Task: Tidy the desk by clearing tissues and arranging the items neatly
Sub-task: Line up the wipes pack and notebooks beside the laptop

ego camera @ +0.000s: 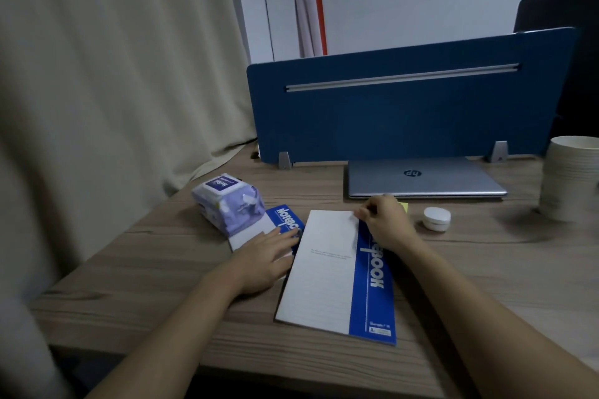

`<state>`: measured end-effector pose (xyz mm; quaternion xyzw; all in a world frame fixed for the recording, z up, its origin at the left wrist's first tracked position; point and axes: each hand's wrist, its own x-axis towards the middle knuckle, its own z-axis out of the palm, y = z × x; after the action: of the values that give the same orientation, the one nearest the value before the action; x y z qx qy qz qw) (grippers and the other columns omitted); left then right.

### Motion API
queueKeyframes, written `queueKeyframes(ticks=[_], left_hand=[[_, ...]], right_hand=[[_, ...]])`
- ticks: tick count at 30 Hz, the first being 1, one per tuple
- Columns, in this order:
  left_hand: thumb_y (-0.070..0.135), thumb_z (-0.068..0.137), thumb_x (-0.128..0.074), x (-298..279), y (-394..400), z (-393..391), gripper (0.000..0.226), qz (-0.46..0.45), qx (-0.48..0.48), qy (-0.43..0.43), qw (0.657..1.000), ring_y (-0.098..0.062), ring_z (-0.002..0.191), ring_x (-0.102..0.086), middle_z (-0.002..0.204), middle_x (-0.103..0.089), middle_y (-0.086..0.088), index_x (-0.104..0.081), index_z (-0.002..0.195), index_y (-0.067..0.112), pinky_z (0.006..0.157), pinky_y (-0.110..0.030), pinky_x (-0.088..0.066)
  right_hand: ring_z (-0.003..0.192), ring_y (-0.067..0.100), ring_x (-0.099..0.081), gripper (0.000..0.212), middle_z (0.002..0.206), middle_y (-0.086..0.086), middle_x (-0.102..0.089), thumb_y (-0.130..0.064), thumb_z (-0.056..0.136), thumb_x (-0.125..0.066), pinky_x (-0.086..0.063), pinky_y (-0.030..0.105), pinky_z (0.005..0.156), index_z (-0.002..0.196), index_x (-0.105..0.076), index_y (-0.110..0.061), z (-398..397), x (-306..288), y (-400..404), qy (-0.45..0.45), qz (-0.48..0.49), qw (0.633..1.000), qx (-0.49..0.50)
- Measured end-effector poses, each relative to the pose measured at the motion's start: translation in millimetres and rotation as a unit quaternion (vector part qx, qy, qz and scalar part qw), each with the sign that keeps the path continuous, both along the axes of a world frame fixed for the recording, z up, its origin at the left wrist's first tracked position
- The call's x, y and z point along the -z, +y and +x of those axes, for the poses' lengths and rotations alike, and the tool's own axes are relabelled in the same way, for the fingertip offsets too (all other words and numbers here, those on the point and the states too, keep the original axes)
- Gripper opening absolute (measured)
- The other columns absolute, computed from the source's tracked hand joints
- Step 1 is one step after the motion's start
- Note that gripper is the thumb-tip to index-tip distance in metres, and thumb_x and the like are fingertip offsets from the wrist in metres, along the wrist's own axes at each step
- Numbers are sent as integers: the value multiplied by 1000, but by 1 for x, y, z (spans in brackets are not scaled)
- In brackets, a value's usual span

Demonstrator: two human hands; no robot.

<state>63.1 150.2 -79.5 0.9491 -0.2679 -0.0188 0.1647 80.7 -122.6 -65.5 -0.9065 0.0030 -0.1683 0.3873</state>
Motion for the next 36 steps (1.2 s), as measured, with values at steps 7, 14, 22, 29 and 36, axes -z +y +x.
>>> queueKeyframes(ticks=[7, 14, 22, 29, 36], left_hand=[[44, 90, -56, -1, -29, 18, 32, -136, 8, 51, 989, 9, 130, -42, 135, -53, 32, -59, 117, 61, 109, -27, -37], [50, 95, -45, 4, -29, 29, 43, -47, -118, -19, 992, -17, 147, -23, 158, -28, 16, -44, 138, 54, 118, -41, -20], [59, 97, -36, 3, -24, 27, 37, -27, -92, -2, 995, -24, 150, -8, 156, -25, 26, -38, 133, 66, 119, -51, -9], [45, 93, -59, 2, -21, 20, 26, -154, -72, 11, 985, -11, 146, -24, 140, -50, 27, -64, 117, 53, 119, -48, -18], [36, 89, -65, 2, -19, 15, 24, -180, -58, -16, 982, -8, 136, -42, 129, -62, 21, -72, 111, 41, 103, -23, -33]], right_hand=[[81, 15, -50, 21, 102, -1, -47, -32, 97, -54, -41, 32, 75, 96, -61, -12, 5, 5, -19, -43, -41, 997, 58], [85, 17, -50, 13, 107, 3, -48, -16, 97, -53, -38, 28, 77, 100, -63, -8, 11, 9, -19, -22, -45, 998, 41], [95, 16, -53, 41, 106, -1, -55, 8, 83, -43, -42, 22, 66, 105, -64, -19, 7, 4, -18, 7, 0, 1000, 5], [110, 23, -55, 41, 121, 7, -61, 4, 84, -43, -50, 37, 89, 116, -61, -13, -3, 4, -13, 14, 38, 999, 31], [126, 23, -39, 34, 136, 0, -49, -28, 93, -52, -35, 37, 102, 126, -57, -26, -32, 17, -26, 26, -130, 990, -47]])
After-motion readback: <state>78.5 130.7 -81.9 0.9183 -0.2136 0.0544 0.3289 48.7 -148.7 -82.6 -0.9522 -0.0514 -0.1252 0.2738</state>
